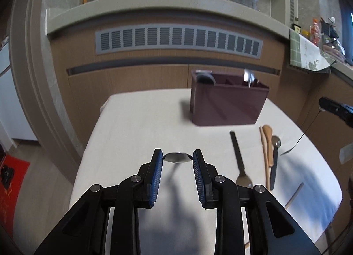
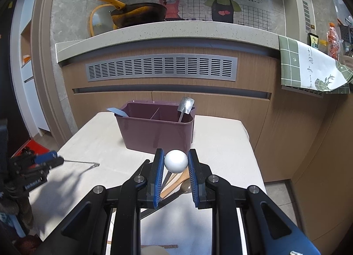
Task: Organize utensils
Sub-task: 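Grasp the smiley-face steel spoon with the left tool and lift it, then drop the smiley spoon and white ball spoon into the maroon caddy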
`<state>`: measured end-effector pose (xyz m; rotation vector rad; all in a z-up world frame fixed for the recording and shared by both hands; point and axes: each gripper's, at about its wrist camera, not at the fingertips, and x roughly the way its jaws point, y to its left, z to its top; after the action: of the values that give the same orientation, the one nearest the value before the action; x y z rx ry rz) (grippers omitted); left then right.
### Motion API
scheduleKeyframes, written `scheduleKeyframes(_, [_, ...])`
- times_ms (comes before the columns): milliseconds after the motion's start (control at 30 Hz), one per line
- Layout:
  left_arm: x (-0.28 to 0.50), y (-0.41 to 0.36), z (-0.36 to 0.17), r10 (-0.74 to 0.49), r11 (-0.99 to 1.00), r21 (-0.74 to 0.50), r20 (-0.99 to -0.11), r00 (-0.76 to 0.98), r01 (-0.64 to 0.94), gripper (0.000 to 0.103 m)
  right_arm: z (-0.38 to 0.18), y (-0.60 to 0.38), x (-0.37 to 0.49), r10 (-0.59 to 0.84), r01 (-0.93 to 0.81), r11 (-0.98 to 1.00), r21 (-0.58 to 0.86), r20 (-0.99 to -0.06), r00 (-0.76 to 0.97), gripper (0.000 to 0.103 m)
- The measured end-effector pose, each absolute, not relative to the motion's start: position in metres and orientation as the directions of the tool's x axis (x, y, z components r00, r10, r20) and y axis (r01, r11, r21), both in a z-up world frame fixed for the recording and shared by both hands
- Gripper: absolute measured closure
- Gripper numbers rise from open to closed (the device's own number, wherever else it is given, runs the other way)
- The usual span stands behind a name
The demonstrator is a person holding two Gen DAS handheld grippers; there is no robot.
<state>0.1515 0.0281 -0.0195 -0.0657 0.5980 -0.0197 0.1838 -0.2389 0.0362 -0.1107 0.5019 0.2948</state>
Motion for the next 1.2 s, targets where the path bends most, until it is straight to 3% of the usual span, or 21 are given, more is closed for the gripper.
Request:
scheduleKeyframes(533, [0.169, 0.01, 0.039, -0.118, 0.993, -0.057, -0.449, 0.886, 0.103, 0.074, 0.056, -0.237, 0.203, 0.238, -0.28, 0.96, -0.022, -0.47, 0.85, 0.083])
scheduleKeyframes(733, [0.206, 0.007, 0.12, -0.241, 0.97, -0.113, -0.331, 0.912, 0.215, 0.074, 0.132, -0.231, 0.227, 0.248, -0.279, 0.959, -0.055, -0.32, 0.915, 0.083])
scheduleKeyframes(833, [0.235, 0.003, 0.148, -0.314, 0.949, -0.145, -0.312, 0.897, 0.281, 0.074, 0.165, -0.223, 0.251, 0.248, -0.278, 0.958, -0.071, -0.283, 0.926, 0.083])
scheduleKeyframes(967, [0.273, -0.004, 0.157, -0.344, 0.939, -0.146, -0.318, 0.884, 0.313, 0.074, 0.171, -0.208, 0.288, 0.226, -0.266, 0.959, -0.095, -0.302, 0.926, 0.083])
scheduleKeyframes(1200, [0.331, 0.004, 0.126, -0.375, 0.923, -0.24, -0.39, 0.841, 0.301, 0.074, 0.126, -0.194, 0.333, 0.211, -0.262, 0.962, -0.078, -0.399, 0.892, 0.083])
